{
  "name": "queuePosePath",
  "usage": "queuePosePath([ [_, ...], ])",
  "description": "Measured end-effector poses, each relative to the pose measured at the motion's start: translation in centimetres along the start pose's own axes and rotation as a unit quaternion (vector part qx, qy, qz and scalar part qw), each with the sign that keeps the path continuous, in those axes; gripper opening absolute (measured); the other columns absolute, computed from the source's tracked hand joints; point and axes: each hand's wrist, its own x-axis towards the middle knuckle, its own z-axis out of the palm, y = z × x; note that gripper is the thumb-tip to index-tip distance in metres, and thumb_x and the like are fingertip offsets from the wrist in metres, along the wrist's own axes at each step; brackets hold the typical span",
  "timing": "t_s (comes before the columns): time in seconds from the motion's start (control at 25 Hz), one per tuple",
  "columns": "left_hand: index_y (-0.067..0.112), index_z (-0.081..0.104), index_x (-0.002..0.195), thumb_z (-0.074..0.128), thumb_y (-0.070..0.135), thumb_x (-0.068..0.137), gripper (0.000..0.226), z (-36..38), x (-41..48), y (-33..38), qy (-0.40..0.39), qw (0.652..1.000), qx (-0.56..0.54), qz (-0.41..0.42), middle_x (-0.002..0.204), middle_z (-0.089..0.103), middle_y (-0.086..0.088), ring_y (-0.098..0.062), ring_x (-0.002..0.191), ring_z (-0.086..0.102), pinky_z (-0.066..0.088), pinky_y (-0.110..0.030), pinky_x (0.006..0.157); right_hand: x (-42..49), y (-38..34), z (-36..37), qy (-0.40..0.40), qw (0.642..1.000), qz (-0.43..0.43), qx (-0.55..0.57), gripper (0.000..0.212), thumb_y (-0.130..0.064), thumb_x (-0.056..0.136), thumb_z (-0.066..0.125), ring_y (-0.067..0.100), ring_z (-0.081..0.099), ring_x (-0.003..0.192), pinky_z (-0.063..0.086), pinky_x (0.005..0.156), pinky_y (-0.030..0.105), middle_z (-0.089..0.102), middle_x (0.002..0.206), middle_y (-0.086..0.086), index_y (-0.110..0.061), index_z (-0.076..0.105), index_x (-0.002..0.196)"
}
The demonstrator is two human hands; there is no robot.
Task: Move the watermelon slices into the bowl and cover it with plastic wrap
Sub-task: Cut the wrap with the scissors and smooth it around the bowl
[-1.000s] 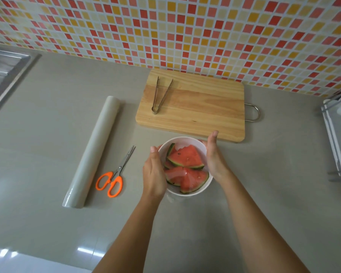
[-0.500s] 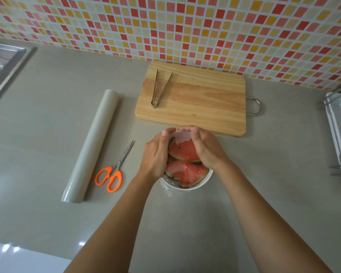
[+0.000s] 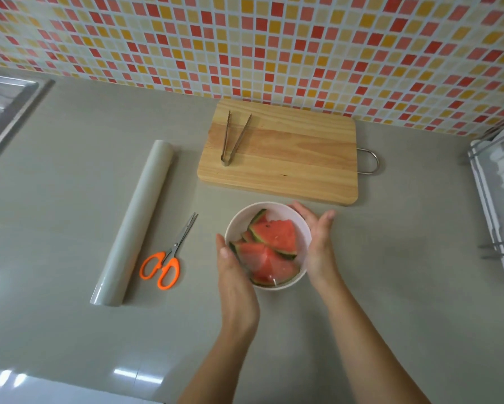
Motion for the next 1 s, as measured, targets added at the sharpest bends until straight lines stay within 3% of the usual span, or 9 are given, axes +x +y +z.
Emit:
queuePosePath([
  [0.12, 0.026, 0.017, 0.151, 0.009, 0.065, 0.08, 0.082, -1.3, 4.3, 2.1, -0.086, 0.996, 0.037, 0.002, 0.157, 0.02, 0.011, 0.002, 0.138, 0.021, 0.019, -0.017, 0.112, -1.0, 0.1, -0.7, 0.122, 0.983, -0.056, -0.125, 0.088, -0.083, 0.07, 0.011, 0.012, 0.051, 0.12, 0.038, 0.102, 0.026, 0.057, 0.128, -0.004, -0.028, 0.056, 0.122],
  [0.24, 0.03, 0.022, 0.149, 0.014, 0.067, 0.086, 0.073, -2.2, 4.0, 1.3, 0.0, 0.999, 0.032, 0.016, 0.156, 0.021, 0.014, 0.003, 0.139, 0.02, 0.015, -0.021, 0.111, 0.0, -0.7, -1.2, 0.05, 0.99, -0.109, -0.076, 0.087, -0.083, 0.074, 0.013, -0.008, 0.039, 0.125, 0.026, 0.096, 0.002, 0.046, 0.132, -0.019, -0.028, 0.046, 0.132],
  [0.36, 0.039, 0.022, 0.142, 0.018, 0.065, 0.085, 0.063, -0.3, 1.2, -0.2, -0.008, 0.997, -0.063, 0.034, 0.152, 0.025, 0.018, 0.007, 0.135, 0.029, 0.02, -0.024, 0.114, 0.8, -0.2, -0.6, -0.032, 0.989, -0.14, -0.032, 0.076, -0.082, 0.076, 0.02, -0.001, 0.038, 0.131, 0.026, 0.108, 0.018, 0.047, 0.138, -0.011, -0.034, 0.049, 0.126],
  [0.52, 0.035, 0.051, 0.124, 0.015, 0.048, 0.099, 0.045, 1.3, 3.4, 0.2, 0.012, 0.989, -0.146, 0.016, 0.131, 0.057, 0.007, 0.0, 0.116, 0.055, 0.043, -0.018, 0.096, 0.9, 1.1, 0.1, 0.001, 0.994, -0.087, 0.072, 0.07, -0.081, 0.075, 0.027, 0.013, 0.056, 0.118, 0.042, 0.101, 0.033, 0.064, 0.122, 0.0, -0.033, 0.063, 0.112],
  [0.64, 0.03, 0.058, 0.12, 0.015, 0.043, 0.102, 0.048, 1.4, 4.2, -0.4, 0.009, 0.987, -0.158, 0.01, 0.124, 0.064, 0.001, -0.007, 0.113, 0.061, 0.049, -0.015, 0.086, 1.0, 1.1, 0.4, 0.009, 0.991, -0.058, 0.116, 0.068, -0.072, 0.082, 0.022, 0.013, 0.062, 0.107, 0.05, 0.086, 0.024, 0.071, 0.109, -0.002, -0.029, 0.065, 0.11],
  [0.76, 0.02, 0.057, 0.127, 0.01, 0.049, 0.1, 0.061, 0.9, 4.4, -0.1, -0.02, 0.988, -0.151, -0.022, 0.125, 0.063, 0.0, -0.009, 0.114, 0.06, 0.047, -0.021, 0.095, 0.9, 1.0, 0.6, 0.023, 0.988, -0.026, 0.153, 0.079, -0.065, 0.087, 0.004, 0.014, 0.061, 0.11, 0.048, 0.087, 0.021, 0.069, 0.114, 0.002, -0.02, 0.06, 0.119],
  [0.88, 0.014, 0.059, 0.097, 0.003, 0.059, 0.095, 0.072, -1.1, 6.0, 1.0, -0.038, 0.999, 0.012, 0.01, 0.117, 0.06, -0.005, -0.012, 0.114, 0.053, 0.037, -0.032, 0.101, 0.8, 0.8, 0.0, 0.042, 0.987, -0.008, 0.157, 0.08, -0.061, 0.089, -0.005, 0.005, 0.058, 0.111, 0.045, 0.091, 0.019, 0.056, 0.13, -0.002, -0.019, 0.047, 0.134],
  [0.96, 0.014, 0.048, 0.133, 0.003, 0.065, 0.089, 0.08, -2.0, 6.3, 0.8, -0.024, 0.998, 0.055, 0.01, 0.151, 0.035, 0.002, -0.01, 0.139, 0.028, 0.02, -0.031, 0.114, 0.8, 0.6, -0.9, 0.065, 0.99, -0.029, 0.123, 0.075, -0.057, 0.091, -0.005, -0.006, 0.051, 0.113, 0.042, 0.079, 0.003, 0.048, 0.131, -0.012, -0.022, 0.041, 0.138],
  [1.0, 0.02, 0.03, 0.148, 0.006, 0.07, 0.083, 0.085, -1.9, 5.9, 0.6, -0.045, 0.998, 0.031, 0.003, 0.154, 0.023, 0.011, -0.003, 0.141, 0.019, 0.014, -0.025, 0.114, 1.1, 0.4, -1.2, 0.062, 0.99, -0.048, 0.118, 0.074, -0.059, 0.09, -0.003, -0.004, 0.043, 0.122, 0.038, 0.079, -0.001, 0.044, 0.136, -0.012, -0.022, 0.04, 0.138],
])
